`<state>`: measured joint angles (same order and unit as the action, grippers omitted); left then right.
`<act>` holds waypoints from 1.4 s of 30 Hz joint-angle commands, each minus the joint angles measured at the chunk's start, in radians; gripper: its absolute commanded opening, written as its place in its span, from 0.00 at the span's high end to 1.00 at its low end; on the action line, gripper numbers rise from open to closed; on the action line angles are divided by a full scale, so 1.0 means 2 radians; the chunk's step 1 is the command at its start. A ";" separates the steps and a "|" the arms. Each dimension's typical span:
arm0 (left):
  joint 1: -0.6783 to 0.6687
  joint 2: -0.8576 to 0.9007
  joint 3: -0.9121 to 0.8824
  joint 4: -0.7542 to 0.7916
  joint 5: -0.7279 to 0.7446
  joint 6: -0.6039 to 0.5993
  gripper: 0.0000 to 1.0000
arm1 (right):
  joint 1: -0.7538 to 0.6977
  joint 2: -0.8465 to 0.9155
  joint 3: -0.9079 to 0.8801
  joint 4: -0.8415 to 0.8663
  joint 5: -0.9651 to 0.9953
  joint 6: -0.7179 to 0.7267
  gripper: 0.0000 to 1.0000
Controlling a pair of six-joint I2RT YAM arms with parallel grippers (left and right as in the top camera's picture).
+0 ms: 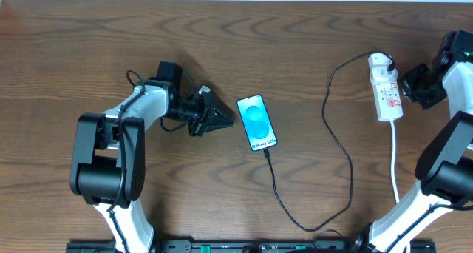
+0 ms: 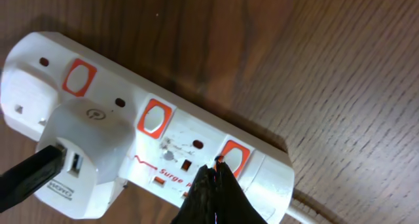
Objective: Plug charger to phone and switch on socket
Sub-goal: 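Press the orange switch beside the charger with the right gripper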
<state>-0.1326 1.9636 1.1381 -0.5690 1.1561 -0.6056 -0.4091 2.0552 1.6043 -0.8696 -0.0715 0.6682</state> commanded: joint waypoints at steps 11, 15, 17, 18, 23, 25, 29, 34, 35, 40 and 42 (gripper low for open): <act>0.003 -0.010 0.003 -0.001 -0.001 0.005 0.92 | 0.002 0.031 0.009 0.049 -0.035 0.038 0.99; 0.003 -0.010 0.003 -0.001 -0.001 0.005 0.93 | 0.003 0.037 0.009 0.066 -0.050 0.048 0.99; 0.003 -0.010 0.003 -0.001 -0.001 0.005 0.93 | 0.004 0.037 0.009 0.071 -0.050 0.052 0.99; 0.003 -0.010 0.003 -0.001 -0.001 0.005 0.93 | 0.006 0.037 0.009 0.072 -0.050 0.053 0.99; 0.003 -0.010 0.003 -0.001 -0.001 0.005 0.93 | 0.012 0.037 0.009 0.080 -0.050 0.061 0.99; 0.003 -0.010 0.003 -0.001 -0.001 0.005 0.92 | 0.018 0.037 0.009 0.084 -0.050 0.062 0.99; 0.003 -0.010 0.003 -0.001 -0.001 0.005 0.93 | 0.024 0.038 0.009 0.086 -0.046 0.062 0.99; 0.003 -0.010 0.003 -0.001 -0.001 0.005 0.93 | 0.026 0.049 0.009 0.090 -0.044 0.070 0.99; 0.003 -0.010 0.003 -0.001 -0.001 0.005 0.92 | 0.026 0.052 0.009 0.089 -0.045 0.070 0.99; 0.003 -0.010 0.003 -0.001 -0.001 0.005 0.93 | 0.027 0.079 0.009 0.090 -0.052 0.070 0.99; 0.003 -0.010 0.003 -0.001 -0.003 0.005 0.92 | 0.031 0.093 0.009 0.090 -0.054 0.069 0.99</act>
<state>-0.1326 1.9636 1.1381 -0.5690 1.1534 -0.6052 -0.3744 2.1609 1.6154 -0.6918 -0.1452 0.7967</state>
